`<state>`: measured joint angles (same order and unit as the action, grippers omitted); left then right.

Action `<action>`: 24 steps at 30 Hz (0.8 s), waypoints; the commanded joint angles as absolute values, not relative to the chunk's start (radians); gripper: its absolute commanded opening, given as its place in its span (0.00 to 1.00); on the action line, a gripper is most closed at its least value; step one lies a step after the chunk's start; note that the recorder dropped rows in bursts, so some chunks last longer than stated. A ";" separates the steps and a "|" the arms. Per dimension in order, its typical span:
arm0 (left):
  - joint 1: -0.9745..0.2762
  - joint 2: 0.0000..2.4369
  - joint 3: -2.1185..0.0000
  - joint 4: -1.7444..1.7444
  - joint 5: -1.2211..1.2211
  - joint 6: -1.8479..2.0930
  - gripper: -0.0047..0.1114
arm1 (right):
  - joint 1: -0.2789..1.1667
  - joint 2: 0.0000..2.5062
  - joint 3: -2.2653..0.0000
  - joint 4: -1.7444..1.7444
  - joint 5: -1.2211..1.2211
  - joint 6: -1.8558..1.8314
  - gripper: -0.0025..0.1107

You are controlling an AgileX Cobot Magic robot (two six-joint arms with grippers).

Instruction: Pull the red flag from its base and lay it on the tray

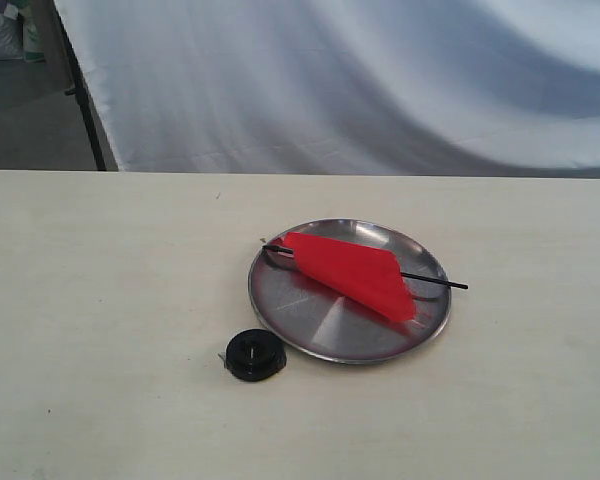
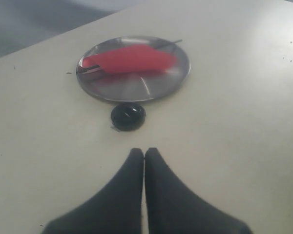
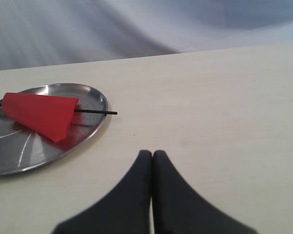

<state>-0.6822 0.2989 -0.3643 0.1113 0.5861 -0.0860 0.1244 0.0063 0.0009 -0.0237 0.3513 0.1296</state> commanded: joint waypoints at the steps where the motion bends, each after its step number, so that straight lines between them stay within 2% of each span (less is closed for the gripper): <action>1: -0.682 0.290 -0.359 0.101 0.580 -0.085 0.05 | 0.122 0.000 0.000 -0.028 0.347 0.128 0.02; 6: -0.616 0.284 -0.359 0.101 0.580 -0.085 0.05 | 0.122 0.000 0.000 -0.028 0.347 0.128 0.02; 10: -0.512 0.275 -0.353 0.101 0.578 -0.085 0.05 | 0.122 0.000 0.000 -0.028 0.349 0.128 0.02; 17: -0.368 0.214 -0.227 0.101 0.518 -0.085 0.05 | 0.122 0.000 0.000 -0.028 0.347 0.128 0.02; 24: -0.300 0.133 -0.041 0.101 0.197 -0.085 0.05 | 0.122 0.000 0.000 -0.028 0.347 0.128 0.02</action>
